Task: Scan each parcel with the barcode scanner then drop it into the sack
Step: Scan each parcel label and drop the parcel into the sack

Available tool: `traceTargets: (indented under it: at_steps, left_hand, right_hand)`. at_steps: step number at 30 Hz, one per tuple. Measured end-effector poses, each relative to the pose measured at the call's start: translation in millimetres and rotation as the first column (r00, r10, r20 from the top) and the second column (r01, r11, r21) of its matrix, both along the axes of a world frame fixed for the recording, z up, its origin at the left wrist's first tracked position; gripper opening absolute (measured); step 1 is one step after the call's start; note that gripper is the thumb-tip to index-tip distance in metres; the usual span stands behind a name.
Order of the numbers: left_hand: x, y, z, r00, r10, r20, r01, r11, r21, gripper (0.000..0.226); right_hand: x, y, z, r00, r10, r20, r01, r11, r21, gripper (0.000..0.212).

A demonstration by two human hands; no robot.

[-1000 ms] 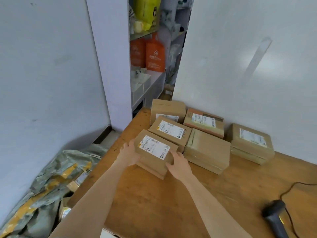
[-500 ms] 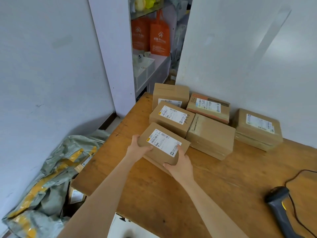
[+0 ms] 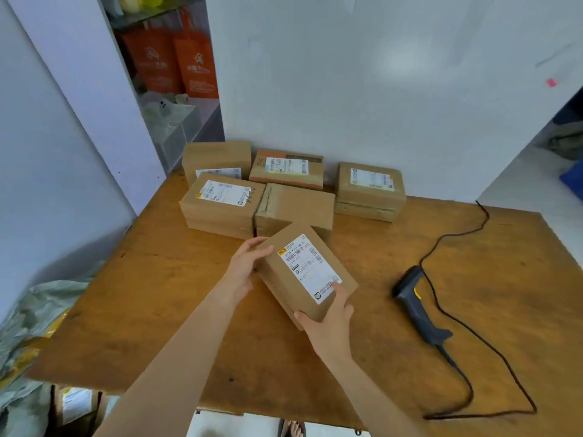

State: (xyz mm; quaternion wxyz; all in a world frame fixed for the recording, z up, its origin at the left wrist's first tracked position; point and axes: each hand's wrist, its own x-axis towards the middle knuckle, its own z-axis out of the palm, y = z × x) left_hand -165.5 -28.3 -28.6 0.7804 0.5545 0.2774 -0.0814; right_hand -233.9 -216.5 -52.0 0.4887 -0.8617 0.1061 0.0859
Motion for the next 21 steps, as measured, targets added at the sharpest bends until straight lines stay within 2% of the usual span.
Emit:
traceTargets:
  at_steps: [2,5,7,9,10,12,13,14,16,18,21]
  left_hand:
    - [10,-28,-3,0.998,-0.058,0.033,0.058,0.998,0.001,0.040]
    - [27,-68,-5,0.997,-0.050,0.061,0.052,0.998,-0.042,0.066]
    - [39,-88,-4,0.997,-0.056,0.045,0.060,0.995,-0.080,0.076]
    - [51,-102,0,0.996,-0.086,0.025,0.088,0.992,-0.095,0.081]
    - [56,-106,2,0.994,-0.108,0.024,0.110,0.989,-0.095,0.083]
    - [64,-113,7,0.986,-0.160,0.043,0.164,0.982,-0.092,0.087]
    - [67,-115,8,0.982,-0.178,0.056,0.183,0.979,-0.088,0.089]
    - [69,-117,8,0.980,-0.187,0.070,0.192,0.978,-0.083,0.091]
    - [73,-118,9,0.977,-0.190,0.099,0.198,0.977,-0.078,0.097]
    - [74,-119,9,0.972,-0.205,0.112,0.213,0.975,-0.069,0.100]
    - [74,-116,12,0.958,-0.258,0.123,0.267,0.962,-0.063,0.092]
  right_hand:
    - [0,-23,-1,0.998,-0.058,0.000,0.058,0.998,0.013,0.102]
    - [1,-55,-2,0.996,-0.093,0.003,0.093,0.995,0.046,0.101]
    - [1,-74,-1,0.996,-0.086,0.016,0.085,0.994,0.067,0.096]
    - [1,-93,-1,0.996,-0.087,0.035,0.084,0.994,0.072,0.078]
    - [1,-104,-2,0.993,-0.106,0.050,0.102,0.992,0.070,0.061]
    - [7,-124,-4,0.972,-0.208,0.109,0.202,0.977,0.060,0.025]
    - [12,-135,-6,0.951,-0.274,0.141,0.270,0.962,0.047,0.017]
    - [18,-146,-10,0.931,-0.324,0.171,0.329,0.944,0.001,0.017]
    - [34,-166,-19,0.928,-0.334,0.168,0.365,0.907,-0.209,0.030]
    - [49,-179,-29,0.949,-0.312,0.042,0.294,0.830,-0.475,0.045]
    - [68,-191,-39,0.968,-0.227,-0.104,0.108,0.754,-0.648,0.059]
